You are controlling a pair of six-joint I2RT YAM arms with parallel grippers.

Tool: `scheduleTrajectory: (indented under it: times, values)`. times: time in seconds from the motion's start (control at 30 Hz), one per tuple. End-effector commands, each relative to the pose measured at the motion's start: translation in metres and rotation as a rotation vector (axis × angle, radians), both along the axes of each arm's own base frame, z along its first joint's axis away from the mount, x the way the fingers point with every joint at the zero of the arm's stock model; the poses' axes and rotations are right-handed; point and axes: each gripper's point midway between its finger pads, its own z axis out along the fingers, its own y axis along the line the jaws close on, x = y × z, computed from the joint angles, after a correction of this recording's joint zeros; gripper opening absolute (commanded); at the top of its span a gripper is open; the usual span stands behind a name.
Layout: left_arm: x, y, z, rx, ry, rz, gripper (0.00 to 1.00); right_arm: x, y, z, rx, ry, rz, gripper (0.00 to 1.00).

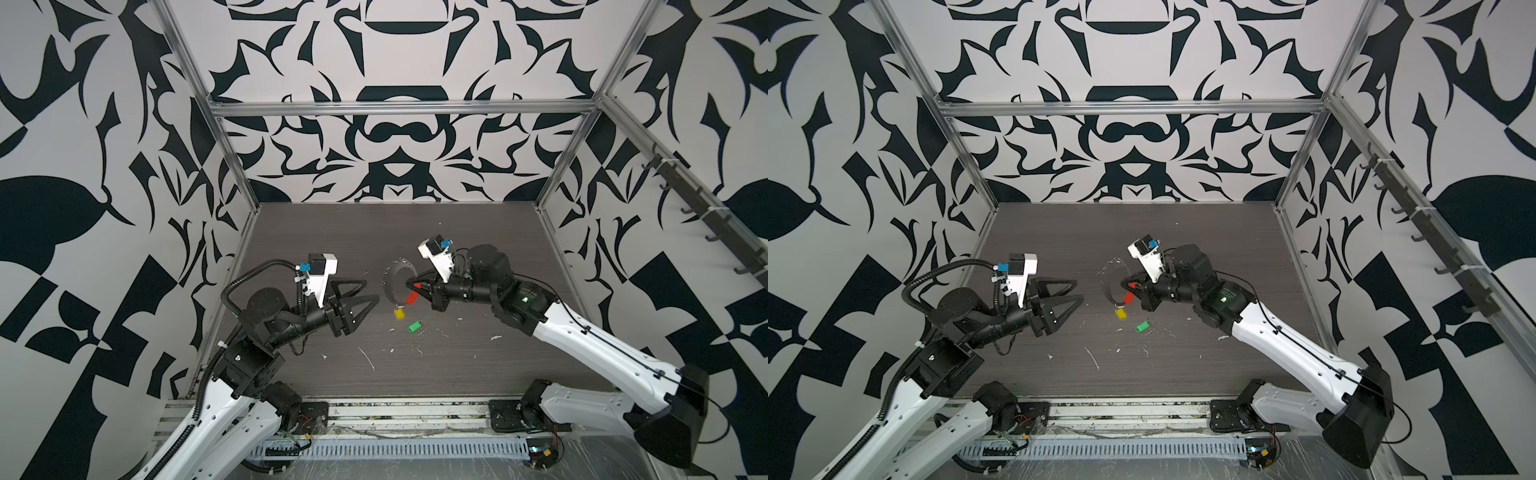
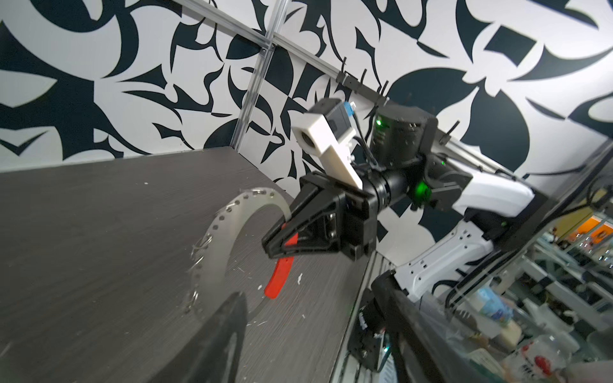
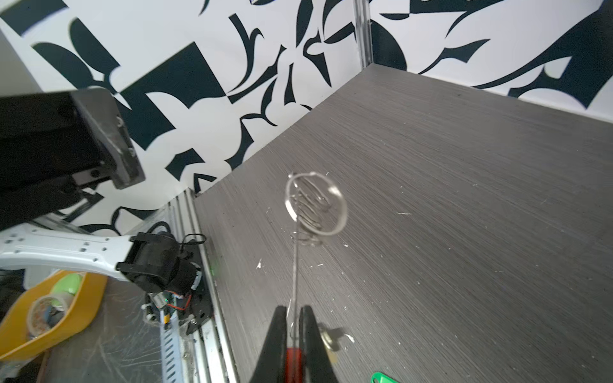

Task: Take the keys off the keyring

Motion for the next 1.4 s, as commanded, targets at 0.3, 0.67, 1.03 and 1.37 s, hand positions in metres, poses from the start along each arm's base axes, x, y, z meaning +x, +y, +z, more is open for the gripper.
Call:
scheduleTrajectory:
  times: [0.3,0.67,1.03,1.37]
  values:
    - [0.005,-0.019,-0.016,0.064,0.104,-0.09,0.77,-0.065,-0.001,0.067,0.161,0.037,0.407,0.0]
    - [-0.01,-0.031,0.001,0.014,0.1,-0.23,0.53,-0.067,0.002,0.057,0.117,0.094,0.453,0.0]
    - [-0.011,-0.036,0.0,0.007,0.121,-0.271,0.28,-0.065,0.005,0.058,0.115,0.101,0.456,0.0]
    - [-0.005,-0.038,0.006,-0.021,0.125,-0.254,0.12,-0.062,0.006,0.058,0.117,0.106,0.436,0.03]
